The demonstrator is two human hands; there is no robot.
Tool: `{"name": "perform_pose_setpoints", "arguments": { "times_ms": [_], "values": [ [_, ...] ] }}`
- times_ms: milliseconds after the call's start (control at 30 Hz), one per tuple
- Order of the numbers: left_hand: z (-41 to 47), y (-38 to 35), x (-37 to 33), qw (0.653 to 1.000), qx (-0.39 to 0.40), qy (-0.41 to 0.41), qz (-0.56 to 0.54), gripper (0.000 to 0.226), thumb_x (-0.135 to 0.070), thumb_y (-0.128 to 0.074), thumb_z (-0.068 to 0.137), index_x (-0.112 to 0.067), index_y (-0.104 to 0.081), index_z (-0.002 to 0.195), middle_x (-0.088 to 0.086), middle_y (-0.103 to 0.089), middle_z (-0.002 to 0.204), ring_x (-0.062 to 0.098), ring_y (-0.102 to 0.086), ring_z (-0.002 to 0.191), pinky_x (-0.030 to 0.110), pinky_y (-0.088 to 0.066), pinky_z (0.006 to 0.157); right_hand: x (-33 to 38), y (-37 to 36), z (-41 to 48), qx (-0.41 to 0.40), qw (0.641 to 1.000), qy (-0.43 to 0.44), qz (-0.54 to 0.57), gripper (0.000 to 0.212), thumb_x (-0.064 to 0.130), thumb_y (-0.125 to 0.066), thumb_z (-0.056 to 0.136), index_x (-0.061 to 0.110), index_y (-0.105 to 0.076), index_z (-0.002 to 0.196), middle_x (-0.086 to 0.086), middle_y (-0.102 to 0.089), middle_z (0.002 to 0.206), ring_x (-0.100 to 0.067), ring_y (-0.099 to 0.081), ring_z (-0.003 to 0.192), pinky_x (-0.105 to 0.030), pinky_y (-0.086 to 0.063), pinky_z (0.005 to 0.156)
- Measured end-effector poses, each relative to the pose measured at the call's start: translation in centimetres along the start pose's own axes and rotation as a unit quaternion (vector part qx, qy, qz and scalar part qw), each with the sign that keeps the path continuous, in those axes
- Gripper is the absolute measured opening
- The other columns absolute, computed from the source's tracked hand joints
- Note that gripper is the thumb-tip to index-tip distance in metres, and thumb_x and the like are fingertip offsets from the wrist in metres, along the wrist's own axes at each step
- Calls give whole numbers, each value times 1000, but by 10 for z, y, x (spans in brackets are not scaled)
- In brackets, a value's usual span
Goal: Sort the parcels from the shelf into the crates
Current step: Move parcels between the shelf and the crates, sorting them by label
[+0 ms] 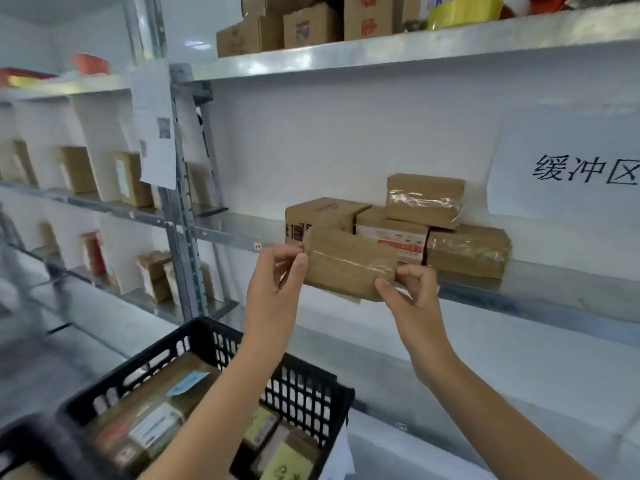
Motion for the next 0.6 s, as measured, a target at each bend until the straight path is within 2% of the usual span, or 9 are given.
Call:
{"name": "perform_pose_setpoints", "arguments": {
  "times_ms": [100, 167, 233, 333, 400, 467, 533, 600],
  "values": [
    [-28, 32, 3, 998, 13, -8, 56, 26, -21, -53, 102, -25, -61, 127, -16, -63, 115, -9, -58, 106, 6, -46, 86, -14, -24, -31, 26, 999, -29, -22, 30, 26, -67, 93, 34, -55, 120, 28, -59, 110, 23, -57, 88, -3, -46, 62],
    [-46, 54, 7, 996, 8, -8, 92, 31, -23, -51, 102, -29, -59, 131, -18, -61, 114, -11, -56, 106, 6, -45, 87, -21, -39, -51, 48, 997, -38, -50, 32, 31, -66, 93, 40, -55, 122, 34, -59, 106, 22, -58, 90, -5, -45, 61],
    [-61, 72, 15, 995, -2, 5, 97, 32, -23, -51, 102, -29, -60, 132, -16, -62, 113, -9, -56, 106, 7, -45, 87, -26, -49, -66, 61, 995, -42, -63, 34, 31, -67, 92, 38, -56, 123, 30, -60, 111, 13, -60, 97, -8, -45, 70],
    [-82, 96, 27, 995, -41, 20, 91, 28, -18, -53, 101, -34, -63, 122, -16, -64, 113, -9, -57, 106, 5, -44, 85, -34, -60, -84, 84, 993, -32, -81, 33, 26, -70, 90, 33, -59, 120, 23, -63, 115, 7, -62, 101, -18, -50, 86],
    [-96, 109, 36, 992, -73, 31, 96, 30, -14, -55, 100, -40, -63, 111, -15, -63, 112, -8, -56, 104, 5, -44, 84, -41, -66, -91, 92, 991, -29, -95, 26, 24, -71, 89, 33, -61, 111, 20, -65, 111, 8, -62, 97, -25, -53, 88],
    [-110, 121, 45, 988, -103, 45, 110, 33, -11, -57, 99, -43, -64, 104, -11, -59, 109, -7, -56, 99, 4, -42, 82, -50, -73, -98, 103, 989, -35, -97, 20, 25, -72, 89, 32, -61, 105, 18, -66, 109, -1, -64, 98, -32, -54, 88],
    [-123, 134, 54, 982, -122, 61, 129, 32, -11, -58, 98, -42, -65, 102, -8, -58, 106, -5, -56, 96, 4, -42, 79, -60, -83, -107, 118, 987, -50, -92, 17, 34, -70, 89, 32, -60, 102, 15, -66, 109, -11, -67, 99, -35, -53, 87],
    [-133, 146, 62, 979, -128, 73, 139, 30, -12, -58, 98, -41, -66, 100, -11, -62, 106, -5, -57, 96, 4, -44, 77, -67, -91, -115, 130, 985, -74, -86, 25, 52, -66, 85, 33, -58, 97, 14, -66, 108, -11, -71, 90, -32, -52, 82]
  ]
}}
Point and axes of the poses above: each hand's wrist, its own z-axis towards the middle knuckle, its own y-axis out of the back of the hand, x = y × z, the point moved 8 cm from there along z, towards the middle knuckle
